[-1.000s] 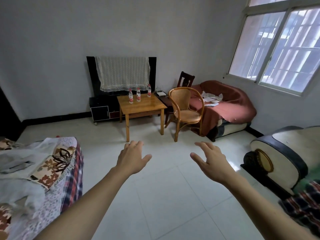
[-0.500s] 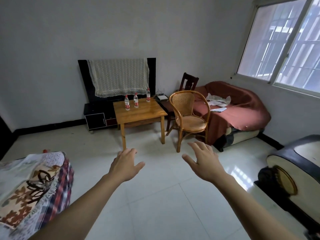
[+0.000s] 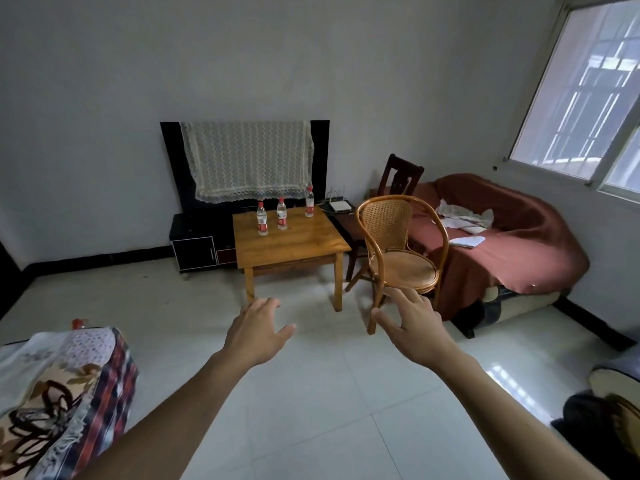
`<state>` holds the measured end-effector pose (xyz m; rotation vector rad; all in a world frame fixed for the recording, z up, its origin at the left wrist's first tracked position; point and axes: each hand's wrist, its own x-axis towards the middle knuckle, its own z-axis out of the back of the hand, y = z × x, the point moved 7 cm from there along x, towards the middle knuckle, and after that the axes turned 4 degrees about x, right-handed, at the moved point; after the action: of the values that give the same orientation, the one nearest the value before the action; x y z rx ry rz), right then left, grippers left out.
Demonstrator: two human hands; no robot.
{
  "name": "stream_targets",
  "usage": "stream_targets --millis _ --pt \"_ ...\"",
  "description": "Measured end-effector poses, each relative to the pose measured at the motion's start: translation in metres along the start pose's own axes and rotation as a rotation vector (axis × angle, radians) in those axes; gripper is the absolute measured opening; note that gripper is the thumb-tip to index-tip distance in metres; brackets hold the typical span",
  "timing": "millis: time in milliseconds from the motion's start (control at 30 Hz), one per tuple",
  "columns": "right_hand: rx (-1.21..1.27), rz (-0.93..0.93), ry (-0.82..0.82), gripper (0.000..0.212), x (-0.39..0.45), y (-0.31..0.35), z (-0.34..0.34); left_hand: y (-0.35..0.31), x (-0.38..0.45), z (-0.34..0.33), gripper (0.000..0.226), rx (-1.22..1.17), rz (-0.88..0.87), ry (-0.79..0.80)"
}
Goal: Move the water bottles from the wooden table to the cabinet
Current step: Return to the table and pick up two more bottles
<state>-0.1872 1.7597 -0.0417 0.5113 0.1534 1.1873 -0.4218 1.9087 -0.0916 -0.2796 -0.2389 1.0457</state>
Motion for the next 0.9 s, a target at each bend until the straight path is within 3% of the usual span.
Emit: stream_targets --millis 500,900 --pt "-0.012 -0.009 0.067 0.062 0.240 0.045 -0.064 0.092 0.241 0.007 0.064 -0.063 0.005 0.008" --pt "0.085 0.018 0.076 0.057 0.439 -0.002 -0.103 0.098 0.427 -0.017 0.063 -0.010 0.044 0.033"
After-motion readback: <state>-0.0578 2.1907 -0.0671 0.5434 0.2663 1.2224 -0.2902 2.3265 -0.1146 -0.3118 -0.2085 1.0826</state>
